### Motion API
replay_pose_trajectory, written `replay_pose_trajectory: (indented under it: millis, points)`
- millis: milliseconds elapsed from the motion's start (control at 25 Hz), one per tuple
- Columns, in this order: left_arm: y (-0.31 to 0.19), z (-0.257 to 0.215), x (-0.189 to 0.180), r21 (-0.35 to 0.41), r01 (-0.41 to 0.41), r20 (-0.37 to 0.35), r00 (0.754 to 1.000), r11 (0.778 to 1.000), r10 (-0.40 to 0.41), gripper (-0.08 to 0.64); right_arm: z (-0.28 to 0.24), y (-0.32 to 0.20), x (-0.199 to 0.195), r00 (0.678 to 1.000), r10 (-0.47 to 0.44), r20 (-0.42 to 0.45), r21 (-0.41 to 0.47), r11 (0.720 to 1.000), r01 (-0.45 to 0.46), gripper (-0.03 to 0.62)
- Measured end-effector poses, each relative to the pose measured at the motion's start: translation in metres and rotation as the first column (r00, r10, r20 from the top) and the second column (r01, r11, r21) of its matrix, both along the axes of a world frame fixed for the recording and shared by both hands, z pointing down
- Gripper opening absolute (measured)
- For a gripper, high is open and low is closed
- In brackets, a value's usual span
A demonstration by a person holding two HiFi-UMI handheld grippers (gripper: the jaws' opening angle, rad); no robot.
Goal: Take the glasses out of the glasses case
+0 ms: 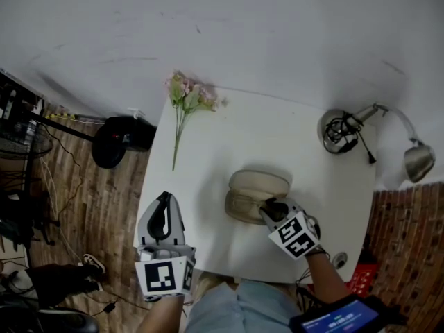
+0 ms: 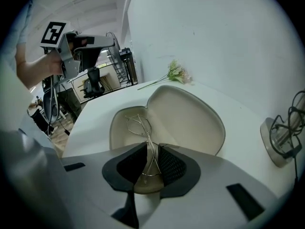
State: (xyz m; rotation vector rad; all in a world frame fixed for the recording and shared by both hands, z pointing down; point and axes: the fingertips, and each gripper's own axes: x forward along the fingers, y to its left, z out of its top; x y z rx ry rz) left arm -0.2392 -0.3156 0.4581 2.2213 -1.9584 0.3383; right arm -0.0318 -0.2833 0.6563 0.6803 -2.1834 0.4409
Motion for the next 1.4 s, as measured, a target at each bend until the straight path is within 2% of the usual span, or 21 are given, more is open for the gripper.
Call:
replay_pose_trajectory:
  millis: [320,680,840,1400]
  points:
    - [-0.003,-0.005,-0.002,0.011,0.001,0.007,1.0,1.0,-0.001,0.018,0.003,0.004,0.0,0.999,-0.039,-0.035,-0.011,0.999,0.039,0.052]
    - [0.0,-0.007,-0.003,0.014,0.005,0.006,1.0,1.0,-0.005,0.018,0.004,0.005,0.0,0.998,-0.05,-0.044,-0.017,0.999,0.049,0.044]
    - [0.0,-0.012,-0.003,0.016,0.013,0.005,1.0,1.0,-0.013,0.018,-0.002,0.002,0.001,0.998,-0.054,-0.042,0.009,0.998,0.054,0.041]
    - [0.003,-0.023,0.002,0.032,0.008,0.011,1.0,0.999,-0.008,0.018,-0.02,-0.009,0.007,1.0,0.026,0.007,0.058,0.998,-0.027,0.032]
